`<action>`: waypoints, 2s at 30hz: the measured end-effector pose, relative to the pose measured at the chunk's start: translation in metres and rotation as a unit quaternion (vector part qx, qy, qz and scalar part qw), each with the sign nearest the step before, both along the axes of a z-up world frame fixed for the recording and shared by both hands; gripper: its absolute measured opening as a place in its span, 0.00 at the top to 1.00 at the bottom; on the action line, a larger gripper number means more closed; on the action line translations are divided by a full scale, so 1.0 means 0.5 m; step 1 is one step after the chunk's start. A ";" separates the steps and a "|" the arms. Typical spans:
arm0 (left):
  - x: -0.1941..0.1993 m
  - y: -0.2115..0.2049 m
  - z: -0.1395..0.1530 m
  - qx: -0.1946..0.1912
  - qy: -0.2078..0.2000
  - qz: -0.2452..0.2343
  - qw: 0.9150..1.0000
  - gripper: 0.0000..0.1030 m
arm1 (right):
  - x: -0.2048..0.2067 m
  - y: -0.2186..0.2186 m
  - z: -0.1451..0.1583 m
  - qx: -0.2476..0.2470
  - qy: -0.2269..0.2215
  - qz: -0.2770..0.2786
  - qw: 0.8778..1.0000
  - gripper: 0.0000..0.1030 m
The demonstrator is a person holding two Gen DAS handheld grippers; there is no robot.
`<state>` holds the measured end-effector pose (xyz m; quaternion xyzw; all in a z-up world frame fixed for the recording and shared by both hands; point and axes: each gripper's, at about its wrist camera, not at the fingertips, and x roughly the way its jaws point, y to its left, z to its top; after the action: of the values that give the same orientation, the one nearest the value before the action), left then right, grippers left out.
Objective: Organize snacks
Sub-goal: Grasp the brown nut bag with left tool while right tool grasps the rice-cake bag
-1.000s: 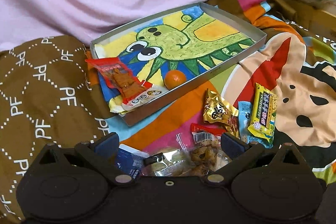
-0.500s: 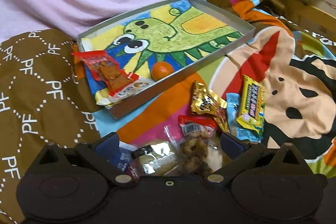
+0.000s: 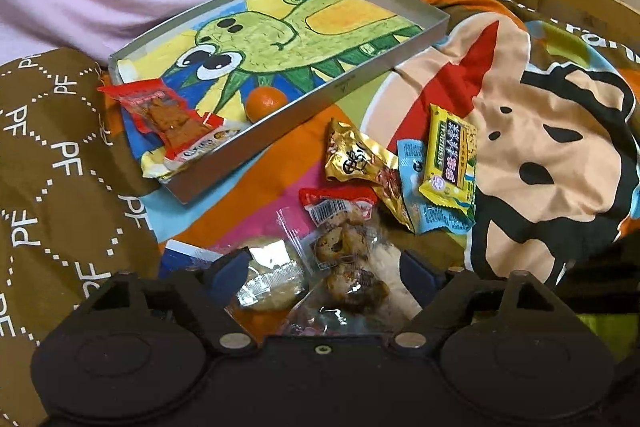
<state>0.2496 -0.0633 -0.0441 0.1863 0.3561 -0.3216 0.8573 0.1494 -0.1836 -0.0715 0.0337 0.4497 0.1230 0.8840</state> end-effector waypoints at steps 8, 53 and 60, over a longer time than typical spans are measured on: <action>0.011 -0.004 -0.019 0.003 0.011 0.007 1.000 0.34 | -0.004 0.034 -0.012 -0.035 -0.026 0.009 0.999 0.55; 0.043 -0.004 -0.027 -0.064 0.109 0.066 0.990 0.57 | 0.042 0.063 -0.048 -0.090 -0.064 -0.004 0.994 0.62; 0.042 0.013 -0.003 -0.101 0.101 0.090 0.986 0.57 | 0.010 0.108 -0.050 -0.244 -0.147 0.036 0.958 0.65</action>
<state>0.2708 -0.0570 -0.0454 0.0327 0.4221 -0.2940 0.8569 0.1544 -0.1297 -0.0965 -0.2174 0.3319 0.0450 0.9168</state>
